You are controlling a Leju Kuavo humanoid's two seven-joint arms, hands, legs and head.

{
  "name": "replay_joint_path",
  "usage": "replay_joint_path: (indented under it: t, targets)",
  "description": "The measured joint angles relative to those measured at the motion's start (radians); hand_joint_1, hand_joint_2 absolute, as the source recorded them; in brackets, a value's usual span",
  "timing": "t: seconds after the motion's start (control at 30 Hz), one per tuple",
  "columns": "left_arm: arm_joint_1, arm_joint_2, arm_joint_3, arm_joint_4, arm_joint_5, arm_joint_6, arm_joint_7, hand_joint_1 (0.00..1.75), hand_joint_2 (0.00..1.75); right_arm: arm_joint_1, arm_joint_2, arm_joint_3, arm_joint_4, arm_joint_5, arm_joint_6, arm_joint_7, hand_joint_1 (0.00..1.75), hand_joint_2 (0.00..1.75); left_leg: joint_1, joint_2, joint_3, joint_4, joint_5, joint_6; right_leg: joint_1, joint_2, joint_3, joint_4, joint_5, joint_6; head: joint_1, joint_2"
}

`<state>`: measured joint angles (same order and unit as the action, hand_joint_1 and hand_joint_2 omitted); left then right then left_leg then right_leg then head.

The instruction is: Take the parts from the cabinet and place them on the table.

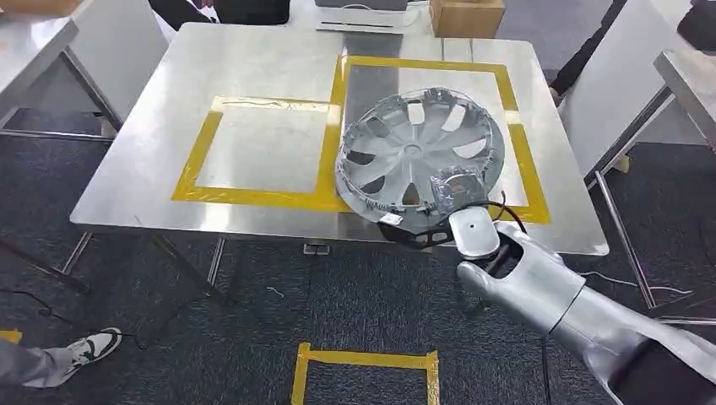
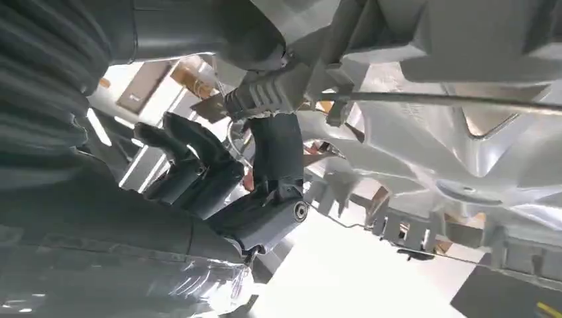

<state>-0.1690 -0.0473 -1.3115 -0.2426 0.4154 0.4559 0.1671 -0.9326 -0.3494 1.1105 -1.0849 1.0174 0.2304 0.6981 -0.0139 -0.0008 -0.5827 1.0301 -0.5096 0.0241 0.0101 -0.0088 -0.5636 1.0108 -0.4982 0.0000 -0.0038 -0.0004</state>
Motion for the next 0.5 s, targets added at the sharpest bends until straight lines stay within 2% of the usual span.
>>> replay_joint_path:
  t: [0.17,0.37,0.5]
  targets:
    - [0.0,0.0,0.0,0.0,-0.006,0.0,-0.011,0.0,1.75,0.011,-0.016,-0.015,-0.048,-0.031,-0.011,0.0,1.75,1.75,0.0,0.002,0.001,0.0,-0.001,0.001,0.0,0.003,0.0,0.0,0.0,0.0,0.0,0.0]
    - [0.006,-0.008,0.0,-0.005,0.026,-0.016,-0.108,0.0,1.75,0.029,-0.043,0.003,-0.077,-0.114,-0.072,0.0,1.75,1.75,0.0,0.002,0.001,0.0,-0.001,0.001,0.0,0.003,0.0,0.0,0.0,0.0,0.0,0.0]
    - [0.008,-0.018,0.0,-0.007,0.032,-0.019,-0.118,0.0,1.75,0.034,-0.059,0.019,-0.088,-0.124,-0.08,0.0,1.75,1.75,0.0,0.002,0.001,0.0,-0.001,0.001,0.0,0.003,0.0,0.0,0.0,0.001,0.0,0.0]
